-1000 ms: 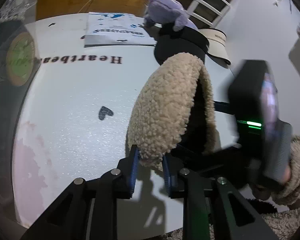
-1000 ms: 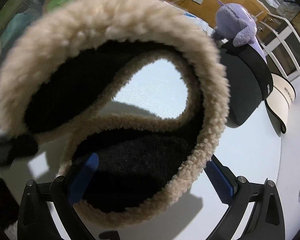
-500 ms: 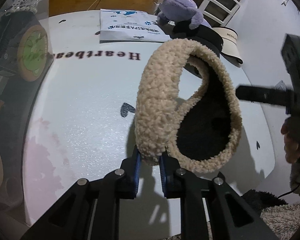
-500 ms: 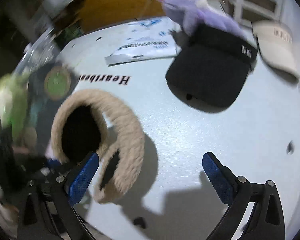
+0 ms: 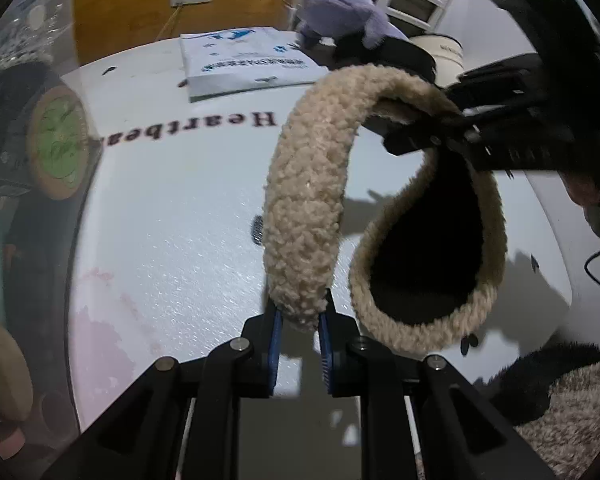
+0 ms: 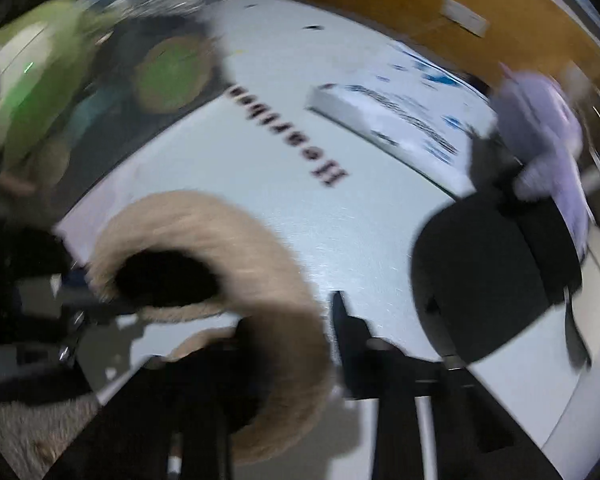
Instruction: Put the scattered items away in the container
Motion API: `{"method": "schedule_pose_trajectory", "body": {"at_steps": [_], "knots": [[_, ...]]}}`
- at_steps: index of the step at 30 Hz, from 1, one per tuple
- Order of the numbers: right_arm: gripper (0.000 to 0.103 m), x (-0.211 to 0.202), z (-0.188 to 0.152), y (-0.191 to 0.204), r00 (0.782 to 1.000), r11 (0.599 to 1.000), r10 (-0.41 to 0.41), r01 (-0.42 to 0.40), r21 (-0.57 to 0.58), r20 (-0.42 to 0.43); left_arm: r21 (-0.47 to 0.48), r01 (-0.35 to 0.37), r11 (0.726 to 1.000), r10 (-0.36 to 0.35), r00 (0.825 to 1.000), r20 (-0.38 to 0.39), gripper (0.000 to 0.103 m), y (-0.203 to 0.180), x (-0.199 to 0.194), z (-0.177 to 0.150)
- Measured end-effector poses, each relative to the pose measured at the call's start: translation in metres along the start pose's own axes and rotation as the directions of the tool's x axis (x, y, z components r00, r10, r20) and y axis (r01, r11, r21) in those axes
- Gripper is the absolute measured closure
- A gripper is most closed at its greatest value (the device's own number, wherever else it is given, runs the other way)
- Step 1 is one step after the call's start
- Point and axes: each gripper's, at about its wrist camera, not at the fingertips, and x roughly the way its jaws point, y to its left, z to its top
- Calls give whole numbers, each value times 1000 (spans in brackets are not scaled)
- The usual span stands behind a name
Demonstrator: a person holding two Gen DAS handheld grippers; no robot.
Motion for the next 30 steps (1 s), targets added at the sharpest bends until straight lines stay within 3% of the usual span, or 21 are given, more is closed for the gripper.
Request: {"method": "schedule_pose_trajectory", "body": {"at_steps": [3,4,5,6,8,9,11,14,15,17,18,21,24,26,28,30], "knots": [[85,-9,6,9,988,984,-141,147,-99,66,-103,54,993,-50,998,38,81,14,-9,9],[85,-14,8,11,973,968,-206,218,-121,105,-133,70,989,-62,996,57,74,18,-14,12],[85,-20,10,13,949,944,-276,298,-144,152,-157,82,984,-69,994,88,66,23,-21,16],[85,-31,11,17,901,894,-368,411,-180,228,-167,88,982,-71,992,104,62,24,-25,18],[85,-43,7,28,834,814,-458,533,-231,309,-193,105,976,-77,986,145,46,29,-36,21],[85,-43,3,36,798,760,-496,590,-273,343,-205,109,973,-77,984,158,44,32,-39,22],[85,-34,-11,52,773,692,-515,630,-353,371,-223,102,970,-65,984,167,43,35,-43,22],[85,-20,-37,80,803,653,-478,596,-468,356,-239,85,967,-48,986,159,43,39,-40,23],[85,-17,-48,91,803,634,-469,595,-493,366,-243,80,967,-43,987,155,43,39,-39,23],[85,-20,-64,111,779,585,-456,627,-514,431,-251,83,964,-46,987,152,43,40,-36,23],[85,-22,-69,118,785,586,-442,619,-522,434,-253,100,962,-64,987,148,43,39,-35,22],[84,-31,-76,128,822,639,-399,566,-520,406,-235,136,963,-110,987,120,43,30,-31,20],[78,-34,-85,125,850,667,-383,526,-527,362,-210,168,963,-147,983,108,43,23,-31,16],[65,-34,-87,119,873,700,-369,487,-522,319,-201,181,963,-166,982,89,43,18,-29,14],[33,-35,-88,111,911,756,-335,413,-507,242,-177,176,968,-166,984,69,43,11,-26,11],[30,-42,-89,105,936,813,-294,350,-465,191,-149,174,973,-168,985,47,43,0,-21,8]]}}
